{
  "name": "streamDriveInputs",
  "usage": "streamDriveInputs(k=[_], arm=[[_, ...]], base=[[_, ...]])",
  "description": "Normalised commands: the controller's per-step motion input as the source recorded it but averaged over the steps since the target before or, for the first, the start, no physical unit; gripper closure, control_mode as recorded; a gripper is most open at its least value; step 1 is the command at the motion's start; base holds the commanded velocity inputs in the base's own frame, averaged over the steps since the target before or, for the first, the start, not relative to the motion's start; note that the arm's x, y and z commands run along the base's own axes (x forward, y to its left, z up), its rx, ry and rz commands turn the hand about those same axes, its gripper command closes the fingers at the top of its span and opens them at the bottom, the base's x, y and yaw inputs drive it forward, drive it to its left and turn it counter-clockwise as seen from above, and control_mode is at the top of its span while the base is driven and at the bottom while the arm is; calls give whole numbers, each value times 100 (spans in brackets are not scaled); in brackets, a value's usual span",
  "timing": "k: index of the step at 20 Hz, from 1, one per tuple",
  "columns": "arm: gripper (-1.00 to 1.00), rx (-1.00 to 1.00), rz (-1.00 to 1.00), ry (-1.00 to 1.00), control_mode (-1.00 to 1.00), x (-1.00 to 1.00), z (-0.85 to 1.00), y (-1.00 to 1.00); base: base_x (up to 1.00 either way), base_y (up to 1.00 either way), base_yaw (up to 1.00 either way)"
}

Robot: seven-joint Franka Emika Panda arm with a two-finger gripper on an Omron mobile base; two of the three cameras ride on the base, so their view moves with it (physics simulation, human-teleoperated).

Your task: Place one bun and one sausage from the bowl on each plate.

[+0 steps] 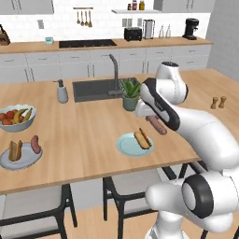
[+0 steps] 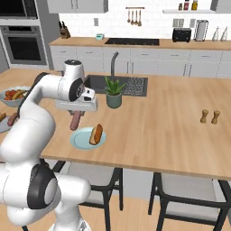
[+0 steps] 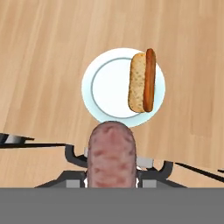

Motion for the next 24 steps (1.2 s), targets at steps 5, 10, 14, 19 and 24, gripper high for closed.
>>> streamDriveInputs(k=[5,10,14,19,24], arm=[[100,-6,-2,3,-100,96,-30,71],[100,-2,-1,8,-100,100,-66,45],[100,0,-5,4,-100,90,-97,-2],[100,0,0,3,-100,12,-65,-1],[100,0,-1,2,-100,-2,-36,3]], base=[[0,0,0],[0,0,0],[0,0,0],[0,0,0],[0,0,0]])
